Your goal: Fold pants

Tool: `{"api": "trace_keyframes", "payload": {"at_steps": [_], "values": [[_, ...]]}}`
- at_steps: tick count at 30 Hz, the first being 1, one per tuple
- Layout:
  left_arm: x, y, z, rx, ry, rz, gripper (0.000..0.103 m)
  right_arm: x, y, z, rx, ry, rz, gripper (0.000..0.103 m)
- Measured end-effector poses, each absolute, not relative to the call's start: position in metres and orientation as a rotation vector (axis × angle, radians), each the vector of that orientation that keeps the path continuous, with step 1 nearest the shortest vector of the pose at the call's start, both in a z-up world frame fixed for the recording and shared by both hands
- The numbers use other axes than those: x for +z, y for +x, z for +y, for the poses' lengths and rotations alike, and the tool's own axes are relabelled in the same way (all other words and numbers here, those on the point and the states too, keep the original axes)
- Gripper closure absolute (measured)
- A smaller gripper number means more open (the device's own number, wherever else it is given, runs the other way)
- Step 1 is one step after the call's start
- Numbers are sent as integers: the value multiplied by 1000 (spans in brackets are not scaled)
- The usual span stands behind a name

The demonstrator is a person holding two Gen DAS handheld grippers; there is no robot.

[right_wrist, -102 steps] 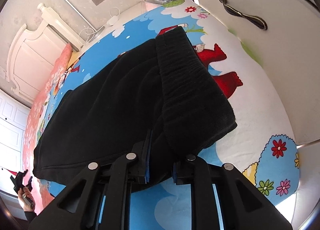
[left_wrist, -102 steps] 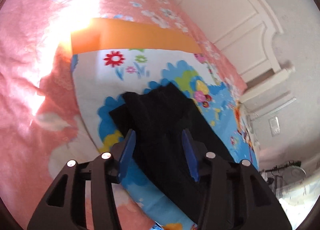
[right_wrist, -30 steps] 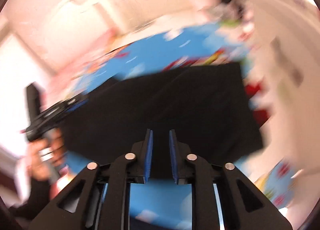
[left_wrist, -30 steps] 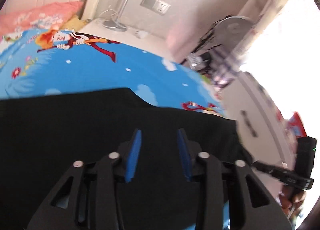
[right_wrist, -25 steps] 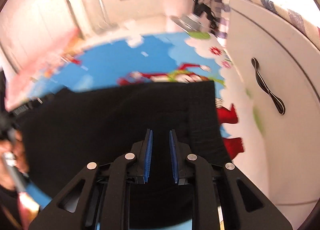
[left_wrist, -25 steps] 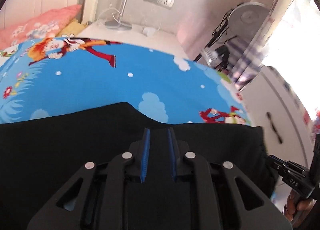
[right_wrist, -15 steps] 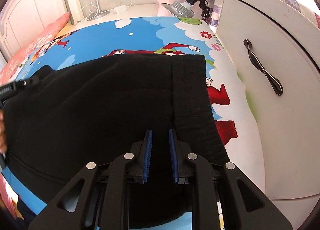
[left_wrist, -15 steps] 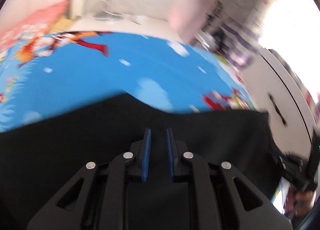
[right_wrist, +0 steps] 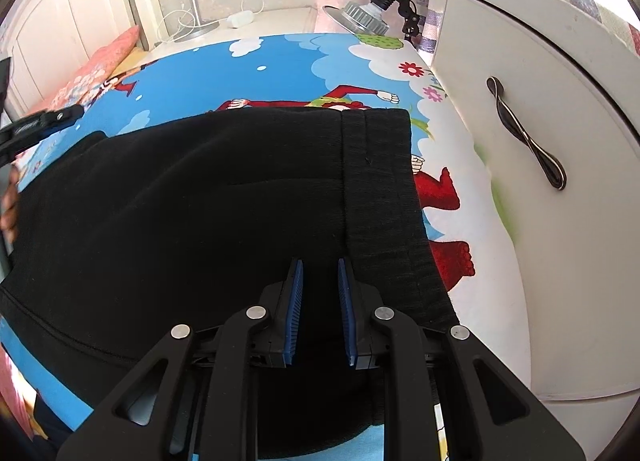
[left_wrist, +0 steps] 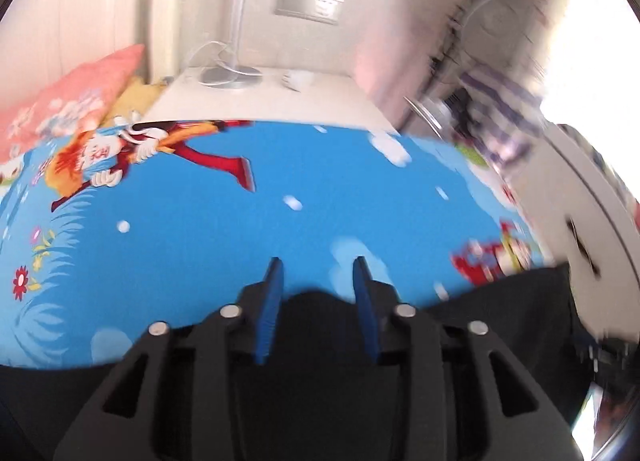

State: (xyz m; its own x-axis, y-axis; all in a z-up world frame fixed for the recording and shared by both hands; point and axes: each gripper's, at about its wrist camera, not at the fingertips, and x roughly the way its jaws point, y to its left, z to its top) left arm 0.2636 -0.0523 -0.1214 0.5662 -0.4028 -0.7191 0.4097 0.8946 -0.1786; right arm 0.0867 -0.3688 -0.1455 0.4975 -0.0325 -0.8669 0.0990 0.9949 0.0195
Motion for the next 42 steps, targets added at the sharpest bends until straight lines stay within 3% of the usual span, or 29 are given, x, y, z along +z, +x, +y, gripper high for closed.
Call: {"api": "trace_keyframes", "payload": {"at_steps": [5, 8, 11, 12, 13, 14, 16, 20, 22, 24, 25, 27, 28, 33, 35, 38, 40, 42], "values": [[-156, 251, -93, -388, 288, 919, 67, -146, 86, -365, -88, 53, 1045, 86], [-162, 269, -104, -352, 353, 895, 58, -146, 84, -363, -93, 44, 1040, 86], [-163, 282, -103, -336, 321, 903, 57, -146, 83, -361, -102, 36, 1039, 86], [-162, 287, -99, -330, 290, 907, 59, -146, 83, -361, -104, 38, 1041, 86], [-159, 291, -92, -308, 247, 905, 70, -146, 83, -361, -106, 42, 1043, 86], [-153, 292, -82, -307, 187, 902, 70, -145, 83, -361, -106, 47, 1046, 86], [-136, 286, -57, -346, 24, 869, 68, -142, 83, -363, -107, 65, 1050, 85], [-114, 261, -37, -350, -7, 793, 55, -116, 91, -364, -98, 95, 1009, 85], [-115, 248, -42, -417, -8, 799, 51, -100, 104, -358, -83, 83, 960, 76], [-118, 236, -59, -439, 35, 805, 51, -91, 118, -352, -63, 77, 917, 44], [-120, 231, -70, -440, 50, 812, 51, -89, 127, -347, -49, 68, 893, 40], [-133, 226, -90, -438, 58, 888, 66, -95, 149, -341, -72, 23, 904, 39], [-138, 224, -97, -430, 68, 905, 83, -101, 158, -341, -87, 16, 922, 40], [-162, 232, -116, -359, 175, 924, 84, -148, 179, -363, -154, -49, 1065, 38], [-160, 244, -103, -356, 115, 932, 101, -151, 174, -365, -153, -67, 1056, 37], [-148, 250, -67, -351, -21, 908, 100, -155, 169, -368, -156, -54, 1051, 32], [-134, 239, -31, -290, -46, 856, 92, -157, 170, -373, -155, -24, 1054, 29], [-130, 230, 6, -275, -93, 848, 89, -156, 170, -373, -160, -28, 1052, 26]]}}
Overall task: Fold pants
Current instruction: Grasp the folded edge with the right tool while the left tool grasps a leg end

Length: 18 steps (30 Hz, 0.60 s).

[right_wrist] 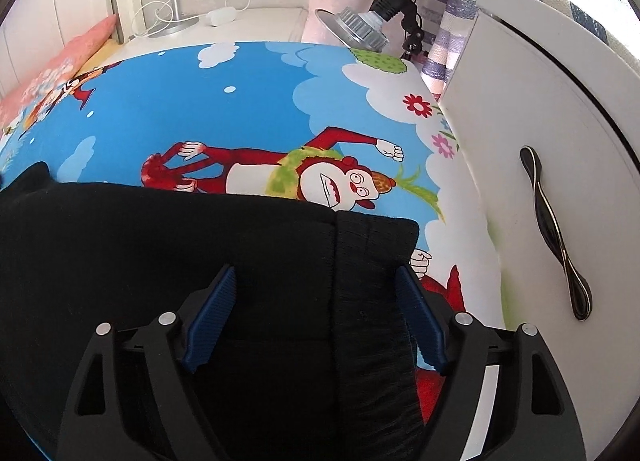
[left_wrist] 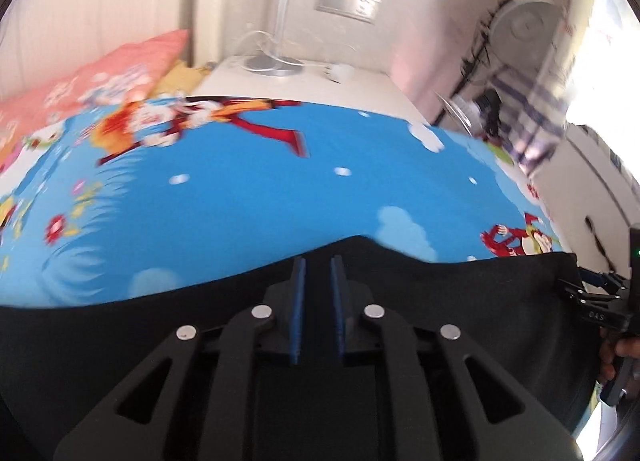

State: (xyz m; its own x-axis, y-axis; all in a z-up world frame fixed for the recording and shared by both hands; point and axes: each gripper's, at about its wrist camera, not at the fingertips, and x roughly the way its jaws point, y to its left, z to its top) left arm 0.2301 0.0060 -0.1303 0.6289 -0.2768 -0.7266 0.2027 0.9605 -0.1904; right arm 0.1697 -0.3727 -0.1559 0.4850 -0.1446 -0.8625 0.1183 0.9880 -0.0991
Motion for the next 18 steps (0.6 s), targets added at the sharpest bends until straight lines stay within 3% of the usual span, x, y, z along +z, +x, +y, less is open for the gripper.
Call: {"api": "trace_keyframes", "payload": {"at_steps": [7, 9, 10, 16, 18], "values": [[-150, 192, 201, 113, -182, 888, 88, -158, 169, -368, -207, -68, 1025, 18], [-154, 178, 259, 277, -194, 885, 66, -156, 170, -362, -226, -116, 1014, 18], [-154, 170, 287, 357, -205, 883, 63, -156, 169, -358, -237, -139, 1010, 18], [-110, 41, 390, 555, -458, 548, 66, -109, 148, -338, -237, -121, 868, 15], [-121, 25, 394, 533, -454, 571, 68, -87, 135, -315, -138, -61, 795, 12]]}}
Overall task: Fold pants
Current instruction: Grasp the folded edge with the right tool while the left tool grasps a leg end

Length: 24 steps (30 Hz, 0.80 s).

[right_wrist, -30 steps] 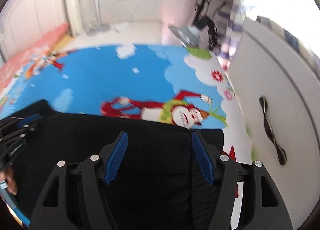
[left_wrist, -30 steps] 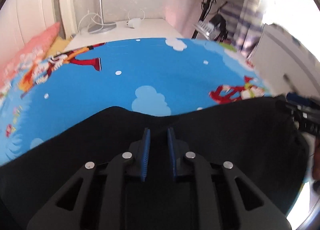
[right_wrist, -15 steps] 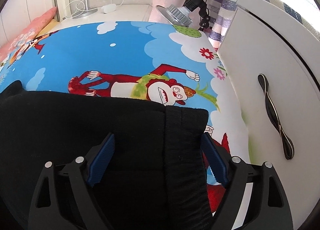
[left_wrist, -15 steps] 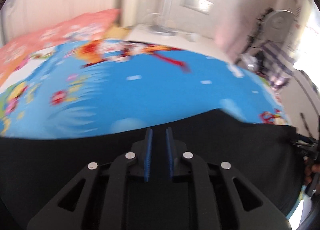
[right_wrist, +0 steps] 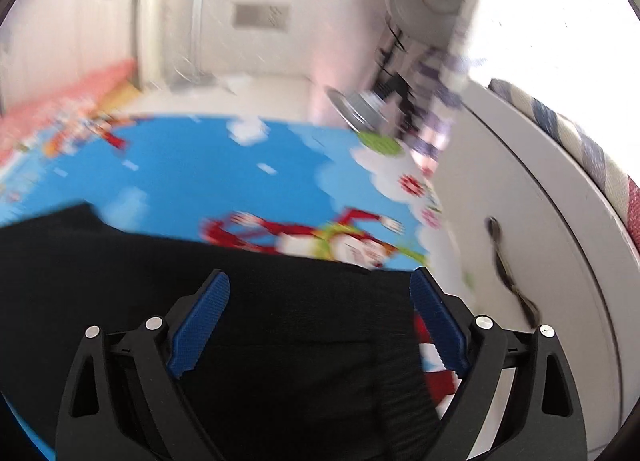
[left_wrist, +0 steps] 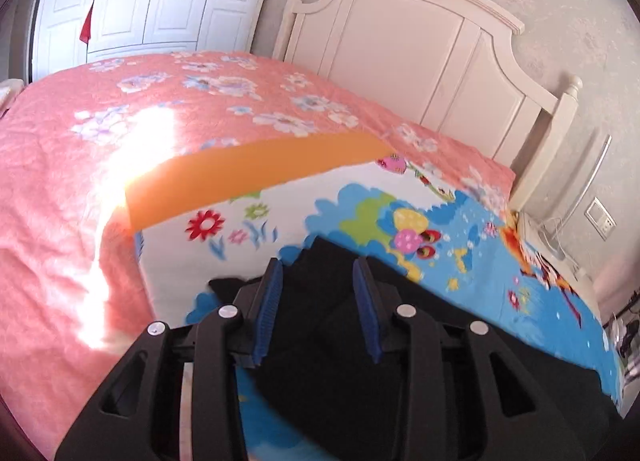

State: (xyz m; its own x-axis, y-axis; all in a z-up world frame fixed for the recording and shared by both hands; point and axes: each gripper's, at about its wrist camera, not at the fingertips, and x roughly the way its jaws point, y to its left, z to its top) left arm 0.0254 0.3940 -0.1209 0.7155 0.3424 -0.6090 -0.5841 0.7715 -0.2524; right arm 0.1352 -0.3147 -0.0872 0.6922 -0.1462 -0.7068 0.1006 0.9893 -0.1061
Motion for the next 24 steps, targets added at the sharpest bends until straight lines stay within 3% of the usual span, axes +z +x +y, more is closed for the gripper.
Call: {"api": "trace_keyframes", "payload": {"at_steps": [3, 5, 6, 8, 13, 15, 19, 24], "values": [[-157, 25, 396, 574, -408, 702, 69, -68, 121, -263, 61, -6, 730, 11], [-174, 19, 410, 601, -450, 707, 47, -62, 111, -229, 157, 20, 709, 11], [-174, 13, 413, 626, -455, 690, 47, -62, 106, -207, 218, 30, 709, 11], [-161, 7, 404, 655, -412, 654, 55, -64, 97, -169, 297, 35, 708, 11], [-121, 7, 345, 489, -354, 579, 56, -93, 81, -88, 393, -31, 775, 11], [-117, 12, 309, 351, -399, 562, 65, -109, 81, -74, 386, -42, 823, 10], [-125, 38, 206, 96, -265, 656, 76, -141, 85, -64, 350, -17, 982, 8], [-146, 59, 116, -30, -34, 734, 76, -152, 83, -65, 347, -16, 1019, 7]]}}
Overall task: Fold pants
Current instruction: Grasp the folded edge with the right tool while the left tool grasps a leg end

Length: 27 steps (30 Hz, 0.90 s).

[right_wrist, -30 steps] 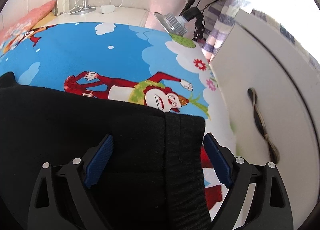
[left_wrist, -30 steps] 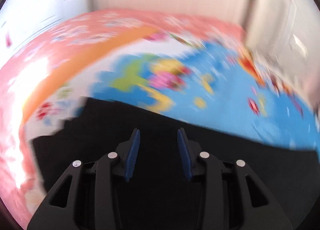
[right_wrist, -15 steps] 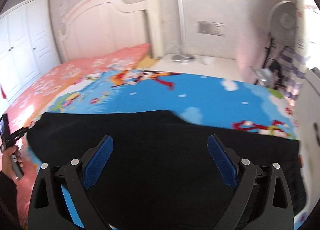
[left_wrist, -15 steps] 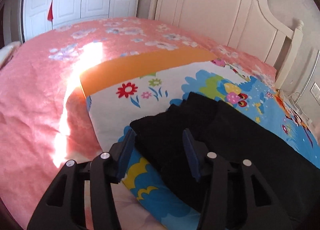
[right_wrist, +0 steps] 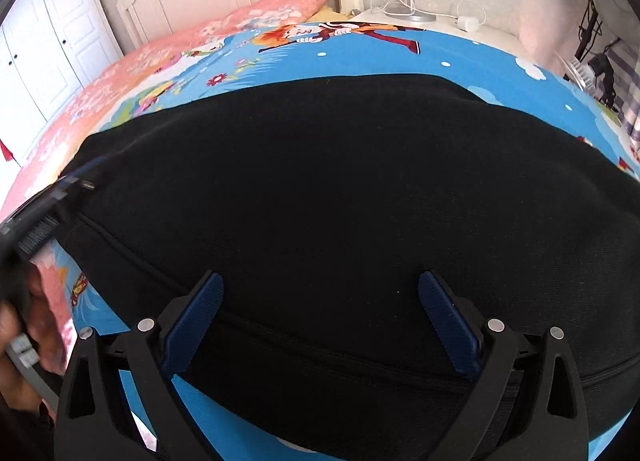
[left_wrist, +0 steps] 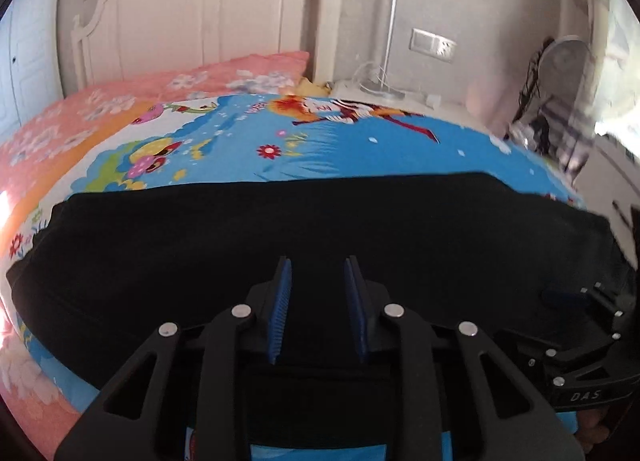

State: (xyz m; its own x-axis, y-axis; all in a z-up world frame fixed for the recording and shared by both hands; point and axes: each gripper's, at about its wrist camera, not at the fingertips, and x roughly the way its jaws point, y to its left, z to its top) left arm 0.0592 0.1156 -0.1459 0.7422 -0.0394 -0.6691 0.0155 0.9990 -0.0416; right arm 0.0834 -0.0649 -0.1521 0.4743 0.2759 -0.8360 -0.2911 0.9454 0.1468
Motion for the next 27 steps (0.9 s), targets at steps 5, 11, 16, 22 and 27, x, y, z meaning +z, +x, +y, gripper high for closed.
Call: {"api": "trace_keyframes", "payload": {"at_steps": [5, 11, 16, 22, 27], "values": [[-173, 66, 127, 11, -15, 837, 74, -152, 80, -65, 345, -16, 1016, 7], [-167, 55, 198, 148, -110, 848, 73, -154, 79, -66, 354, -10, 1017, 6], [-148, 17, 294, 393, -414, 738, 55, -155, 81, -67, 363, -8, 1014, 6], [-157, -53, 407, 458, -957, 553, 56, -156, 81, -67, 374, -8, 1012, 6], [-173, -57, 432, 348, -1109, 513, 56, -156, 81, -65, 372, -15, 1009, 6]]}}
